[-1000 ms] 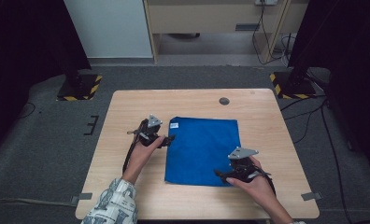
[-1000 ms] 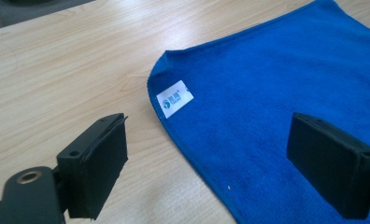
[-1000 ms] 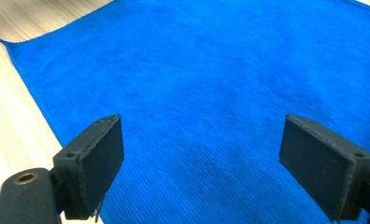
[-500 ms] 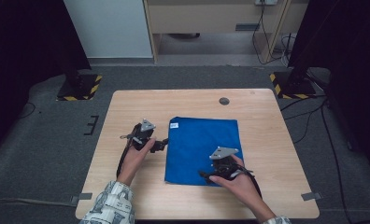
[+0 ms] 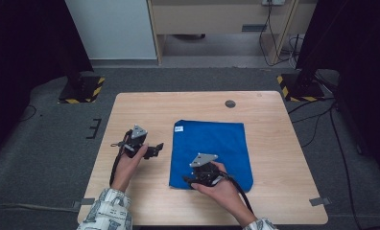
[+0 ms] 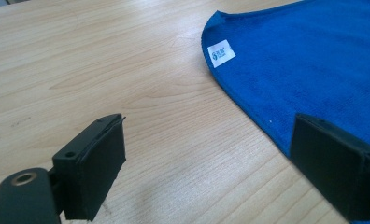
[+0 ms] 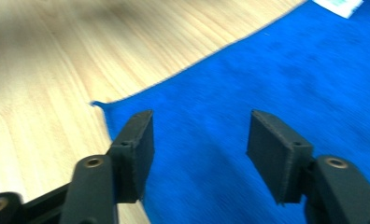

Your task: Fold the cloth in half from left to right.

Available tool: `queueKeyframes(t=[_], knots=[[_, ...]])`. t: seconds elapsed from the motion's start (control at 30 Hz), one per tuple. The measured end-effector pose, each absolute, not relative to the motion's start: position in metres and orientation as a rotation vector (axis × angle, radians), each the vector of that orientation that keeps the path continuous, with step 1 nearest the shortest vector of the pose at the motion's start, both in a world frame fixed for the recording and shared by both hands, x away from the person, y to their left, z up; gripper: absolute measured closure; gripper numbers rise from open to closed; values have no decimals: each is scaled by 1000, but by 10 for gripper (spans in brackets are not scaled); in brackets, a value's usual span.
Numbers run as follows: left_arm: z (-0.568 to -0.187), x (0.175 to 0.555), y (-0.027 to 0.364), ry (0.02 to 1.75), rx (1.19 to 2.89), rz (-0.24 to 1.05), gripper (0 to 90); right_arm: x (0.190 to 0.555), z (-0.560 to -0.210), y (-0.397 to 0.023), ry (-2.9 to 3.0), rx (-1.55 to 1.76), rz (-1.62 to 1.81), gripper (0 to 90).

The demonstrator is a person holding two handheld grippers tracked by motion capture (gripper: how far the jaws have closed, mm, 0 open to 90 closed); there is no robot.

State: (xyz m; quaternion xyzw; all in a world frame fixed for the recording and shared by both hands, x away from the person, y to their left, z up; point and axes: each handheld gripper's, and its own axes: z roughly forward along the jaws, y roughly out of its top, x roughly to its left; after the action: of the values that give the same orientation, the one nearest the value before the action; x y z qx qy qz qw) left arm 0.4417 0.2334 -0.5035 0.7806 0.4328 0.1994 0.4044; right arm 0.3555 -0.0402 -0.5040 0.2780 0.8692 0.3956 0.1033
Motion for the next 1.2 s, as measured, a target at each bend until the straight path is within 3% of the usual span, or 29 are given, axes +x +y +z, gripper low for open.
queueKeyframes(t=[0.37, 0.63, 0.8, 0.93, 1.03, 1.2], knots=[[-504, 443, 242, 1118, 1951, 515, 105, 349, -509, -16, 2596, 764, 1193, 629], [-504, 443, 246, 1128, 1946, 520, 105, 343, -513, -1, 2629, 739, 1207, 619], [-505, 443, 247, 1134, 1945, 518, 105, 337, -518, 11, 2661, 713, 1195, 487], [-505, 444, 247, 1134, 1946, 516, 105, 337, -523, 17, 2664, 717, 1152, 445], [-506, 444, 247, 1135, 1945, 514, 105, 337, -525, 17, 2665, 720, 1129, 460], [-506, 444, 246, 1137, 1946, 512, 105, 340, -527, 14, 2644, 743, 1111, 574]])
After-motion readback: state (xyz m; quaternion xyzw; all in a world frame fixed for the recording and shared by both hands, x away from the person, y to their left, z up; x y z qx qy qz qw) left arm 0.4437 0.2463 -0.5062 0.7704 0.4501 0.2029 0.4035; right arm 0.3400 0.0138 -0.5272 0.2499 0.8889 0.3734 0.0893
